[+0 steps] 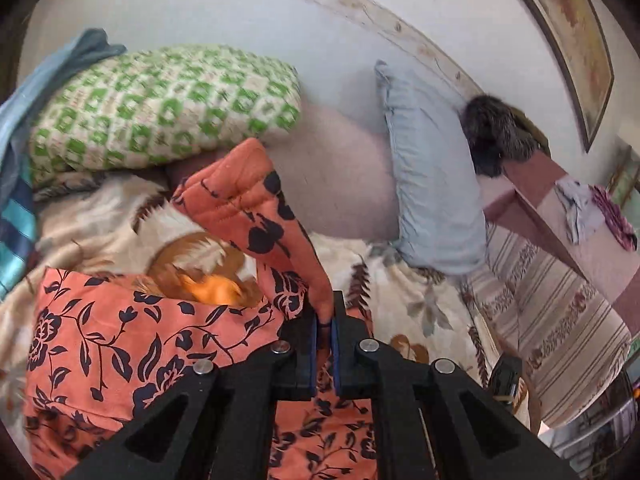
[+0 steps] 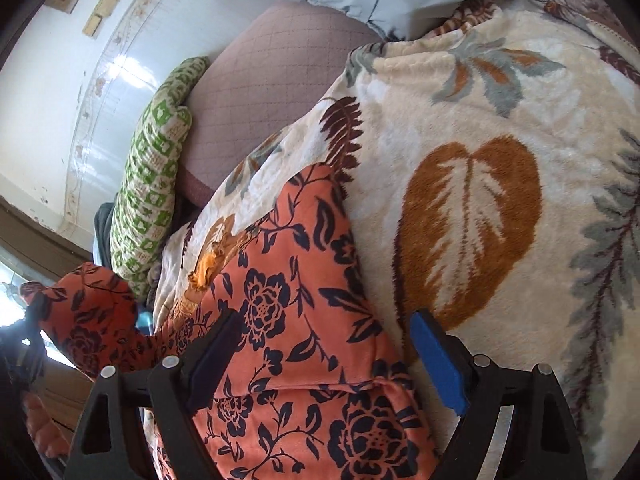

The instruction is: Fold small clothes

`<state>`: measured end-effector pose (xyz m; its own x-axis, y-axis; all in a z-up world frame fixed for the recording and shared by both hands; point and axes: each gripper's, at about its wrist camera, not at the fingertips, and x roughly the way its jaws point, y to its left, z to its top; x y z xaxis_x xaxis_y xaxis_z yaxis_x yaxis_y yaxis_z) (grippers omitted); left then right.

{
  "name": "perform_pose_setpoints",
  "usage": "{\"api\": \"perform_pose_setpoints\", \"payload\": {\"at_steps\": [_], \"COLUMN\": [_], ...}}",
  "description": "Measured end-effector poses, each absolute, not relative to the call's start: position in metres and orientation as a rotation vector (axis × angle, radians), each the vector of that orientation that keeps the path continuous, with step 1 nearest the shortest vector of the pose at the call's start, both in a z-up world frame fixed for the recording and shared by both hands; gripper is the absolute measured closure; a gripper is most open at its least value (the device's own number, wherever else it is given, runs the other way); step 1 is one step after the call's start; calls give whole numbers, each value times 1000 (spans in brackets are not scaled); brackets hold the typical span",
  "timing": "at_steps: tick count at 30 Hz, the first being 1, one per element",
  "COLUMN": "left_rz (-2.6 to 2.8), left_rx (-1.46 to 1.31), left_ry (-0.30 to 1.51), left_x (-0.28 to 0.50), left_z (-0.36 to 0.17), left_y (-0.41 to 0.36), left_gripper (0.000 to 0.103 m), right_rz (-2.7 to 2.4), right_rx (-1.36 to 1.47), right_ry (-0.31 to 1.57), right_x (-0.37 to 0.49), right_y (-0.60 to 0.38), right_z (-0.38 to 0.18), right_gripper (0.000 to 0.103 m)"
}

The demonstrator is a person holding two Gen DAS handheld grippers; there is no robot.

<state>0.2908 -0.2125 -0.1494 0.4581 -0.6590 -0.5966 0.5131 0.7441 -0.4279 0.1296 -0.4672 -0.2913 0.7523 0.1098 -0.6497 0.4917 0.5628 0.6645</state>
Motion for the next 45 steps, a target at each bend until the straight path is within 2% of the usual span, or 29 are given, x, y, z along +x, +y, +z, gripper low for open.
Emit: {"api": "perform_pose_setpoints", "payload": {"at_steps": [1, 2, 3, 4, 6, 10, 12, 18, 22, 27, 30, 33, 36, 38, 41, 42, 45], "left_rz": [-741, -750, -770, -790, -804, -746, -695, -404, -190, -49, -22, -40, -33, -27, -26, -28, -24], "left_rx": [-178, -162, -149, -139, -113, -68, -80, 72, 109, 27, 64, 67, 97, 99, 111, 116, 133], "left_ry": [873, 920, 974, 1022, 1067, 1005, 969, 913, 993, 1022, 1067, 1038, 1007, 995, 978, 977, 967], "left_x": [287, 284, 281, 279, 273, 272, 281, 310, 330, 348, 355, 353, 347, 340, 326, 321, 299], "left_z": [-165, -180, -194, -206, -219, -214, -207, -220, -255, -278, -295, -299, -296, -294, -290, -287, -276], "left_y": [-232, -247, -260, -269, -275, -259, -236, -153, -84, -27, -22, -19, -15, -11, -5, -3, 9], "left_gripper": [98, 94, 84, 79, 62, 55, 46, 44, 44, 44, 41, 40, 40, 40, 40, 40, 40], "right_rz": [-243, -236, -231, -232, -236, -235, -217, -150, -151, -244, -245, -252, -262, -281, -340, -360, -348], "right_rx": [995, 1027, 1058, 1085, 1123, 1115, 1092, 1007, 937, 830, 800, 723, 627, 591, 581, 600, 680], "right_ry": [694, 678, 661, 642, 607, 590, 589, 634, 734, 843, 887, 864, 730, 675, 837, 875, 869], "right_x": [125, 120, 115, 110, 103, 101, 103, 119, 139, 160, 169, 172, 166, 166, 186, 187, 182], "right_y": [-475, -482, -488, -495, -506, -511, -505, -478, -458, -451, -452, -443, -436, -437, -444, -448, -455], "right_z": [-291, -291, -290, -289, -288, -282, -278, -271, -282, -307, -316, -300, -273, -266, -296, -307, -305], "right_gripper": [15, 15, 14, 14, 14, 14, 14, 14, 15, 36, 75, 80, 86, 86, 86, 83, 81]}}
